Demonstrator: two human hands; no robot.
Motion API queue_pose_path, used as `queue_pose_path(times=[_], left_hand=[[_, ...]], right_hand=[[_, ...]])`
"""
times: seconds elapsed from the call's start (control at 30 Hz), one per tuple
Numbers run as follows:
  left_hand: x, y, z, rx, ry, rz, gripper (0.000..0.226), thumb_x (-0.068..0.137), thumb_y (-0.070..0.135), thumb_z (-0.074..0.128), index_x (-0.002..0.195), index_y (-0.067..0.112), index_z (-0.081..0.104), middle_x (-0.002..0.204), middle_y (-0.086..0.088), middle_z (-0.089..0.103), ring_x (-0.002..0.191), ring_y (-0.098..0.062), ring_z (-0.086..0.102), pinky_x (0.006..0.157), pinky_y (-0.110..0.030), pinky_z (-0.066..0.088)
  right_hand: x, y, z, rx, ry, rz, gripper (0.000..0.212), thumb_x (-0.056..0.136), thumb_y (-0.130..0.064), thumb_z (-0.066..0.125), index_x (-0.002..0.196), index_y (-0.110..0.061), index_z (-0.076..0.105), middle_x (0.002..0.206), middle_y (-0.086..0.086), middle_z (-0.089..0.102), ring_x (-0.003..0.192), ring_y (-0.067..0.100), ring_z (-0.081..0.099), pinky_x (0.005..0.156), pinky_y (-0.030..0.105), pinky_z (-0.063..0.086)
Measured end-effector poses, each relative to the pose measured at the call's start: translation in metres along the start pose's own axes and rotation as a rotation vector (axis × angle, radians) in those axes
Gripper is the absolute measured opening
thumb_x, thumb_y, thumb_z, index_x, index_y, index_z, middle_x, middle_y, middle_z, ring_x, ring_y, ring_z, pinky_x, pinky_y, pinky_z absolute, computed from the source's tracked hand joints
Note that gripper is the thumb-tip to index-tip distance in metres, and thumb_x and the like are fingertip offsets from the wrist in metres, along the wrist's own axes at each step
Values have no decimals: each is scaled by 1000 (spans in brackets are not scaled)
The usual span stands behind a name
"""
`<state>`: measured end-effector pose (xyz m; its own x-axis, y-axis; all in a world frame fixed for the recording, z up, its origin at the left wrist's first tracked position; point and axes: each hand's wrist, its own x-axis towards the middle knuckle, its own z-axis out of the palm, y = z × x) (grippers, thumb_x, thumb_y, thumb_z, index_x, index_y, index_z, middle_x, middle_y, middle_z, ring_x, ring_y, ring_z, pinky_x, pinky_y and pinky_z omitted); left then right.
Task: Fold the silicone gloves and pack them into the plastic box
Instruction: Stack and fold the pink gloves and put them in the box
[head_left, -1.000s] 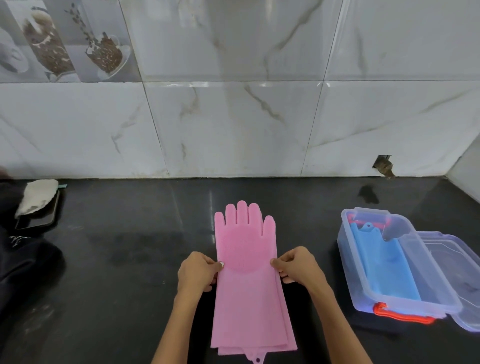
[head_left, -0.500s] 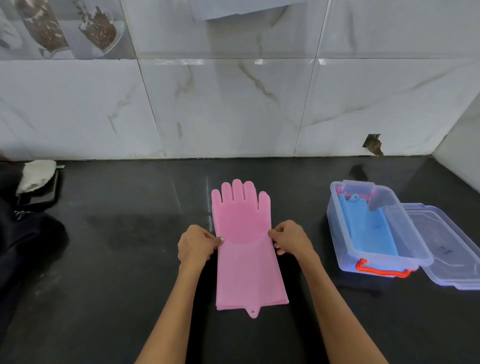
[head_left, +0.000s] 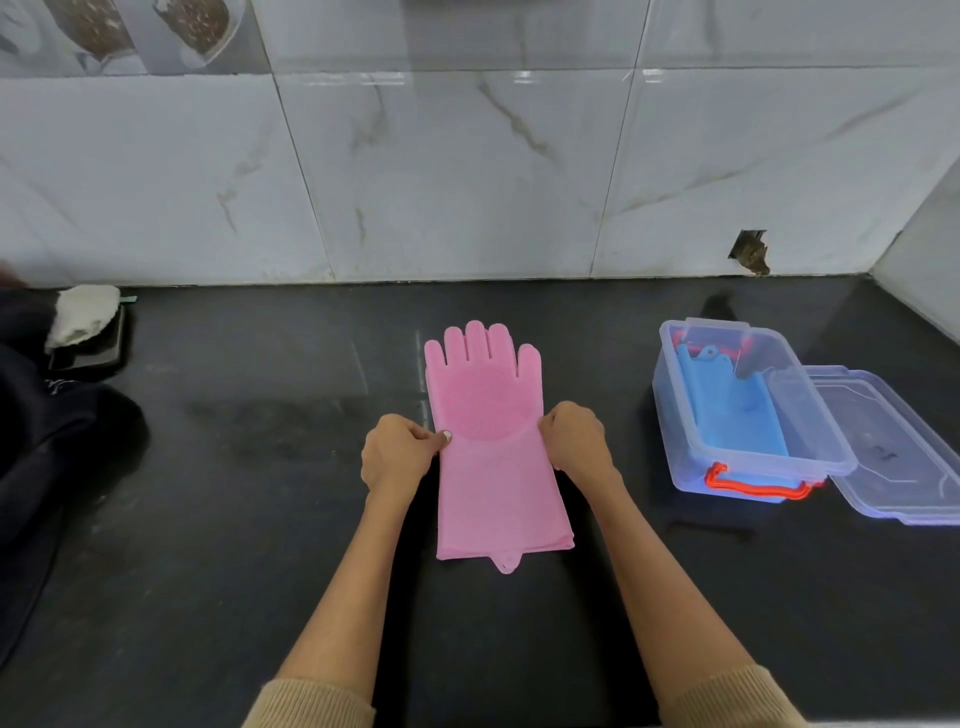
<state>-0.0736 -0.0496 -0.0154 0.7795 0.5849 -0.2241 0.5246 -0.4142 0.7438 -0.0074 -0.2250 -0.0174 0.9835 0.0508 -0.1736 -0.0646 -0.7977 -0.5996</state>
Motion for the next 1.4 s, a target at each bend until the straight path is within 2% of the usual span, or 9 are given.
queue_pose_path(times=[0.1, 0.17, 0.27, 0.5, 0.8, 0.93, 1.17, 1.27, 1.4], left_hand=[[-1, -1, 1, 10, 18, -2, 20, 80, 32, 74, 76, 13, 74, 68, -2, 66, 60, -22, 60, 58, -27, 46], [-1, -1, 2, 22, 24, -1, 20, 80, 32, 74, 77, 12, 74, 65, 0, 63, 60, -21, 59, 56, -26, 44], [-1, -1, 3, 53, 34, 8, 20, 82, 32, 73, 77, 12, 73, 61, 1, 60, 60, -21, 59, 52, -25, 41], [-2, -2, 4, 152, 51, 76, 20, 85, 32, 69, 83, 12, 71, 77, 0, 66, 69, -20, 60, 59, -29, 43], [-2, -7, 8, 190, 102, 182, 15, 86, 26, 68, 83, 11, 68, 82, -3, 69, 72, -18, 59, 64, -30, 46], [-2, -14, 7, 208, 144, 379, 11, 87, 21, 66, 92, 13, 64, 88, 6, 58, 78, -14, 56, 67, -29, 44], [6, -34, -4, 529, 38, 844, 15, 95, 17, 51, 102, 19, 64, 106, 7, 61, 92, -15, 59, 71, -34, 53], [17, -39, -15, 713, -48, 892, 36, 92, 8, 51, 120, 29, 58, 126, 14, 55, 110, -10, 55, 79, -30, 53], [28, -37, -26, 924, -133, 976, 54, 89, 4, 53, 133, 33, 49, 139, 14, 47, 124, -9, 48, 88, -31, 52]], right_hand=[[1, 1, 4, -57, 16, -5, 31, 94, -6, 45, 64, -8, 40, 65, 5, 45, 54, 14, 39, 47, 22, 31], [0, 3, 6, -11, 44, -12, 16, 96, -12, 49, 84, -2, 55, 82, 11, 59, 69, 20, 54, 58, 25, 43], [-4, 5, 9, 41, 136, -79, 11, 95, -13, 52, 101, -4, 54, 99, 9, 58, 79, 17, 54, 71, 25, 45], [-12, 18, 17, -89, 212, -332, 9, 96, -13, 48, 101, -13, 55, 101, 3, 59, 78, 10, 50, 73, 18, 39], [-8, 26, 15, 13, 157, -328, 13, 97, -14, 45, 97, -13, 57, 100, 3, 62, 85, 13, 56, 77, 20, 44], [-6, 27, 12, 9, 130, -357, 13, 97, -14, 46, 96, -13, 59, 98, 1, 61, 84, 13, 57, 77, 21, 46], [11, 24, -12, -63, -35, -412, 9, 92, -11, 57, 87, -17, 62, 99, 1, 63, 85, 13, 59, 89, 24, 49], [12, 28, -16, -230, -53, -600, 12, 92, -13, 57, 99, -16, 66, 107, 0, 64, 94, 15, 61, 94, 26, 50], [11, 43, -21, -500, -108, -820, 36, 92, -21, 58, 128, -24, 55, 136, 0, 55, 122, 18, 55, 106, 28, 39]])
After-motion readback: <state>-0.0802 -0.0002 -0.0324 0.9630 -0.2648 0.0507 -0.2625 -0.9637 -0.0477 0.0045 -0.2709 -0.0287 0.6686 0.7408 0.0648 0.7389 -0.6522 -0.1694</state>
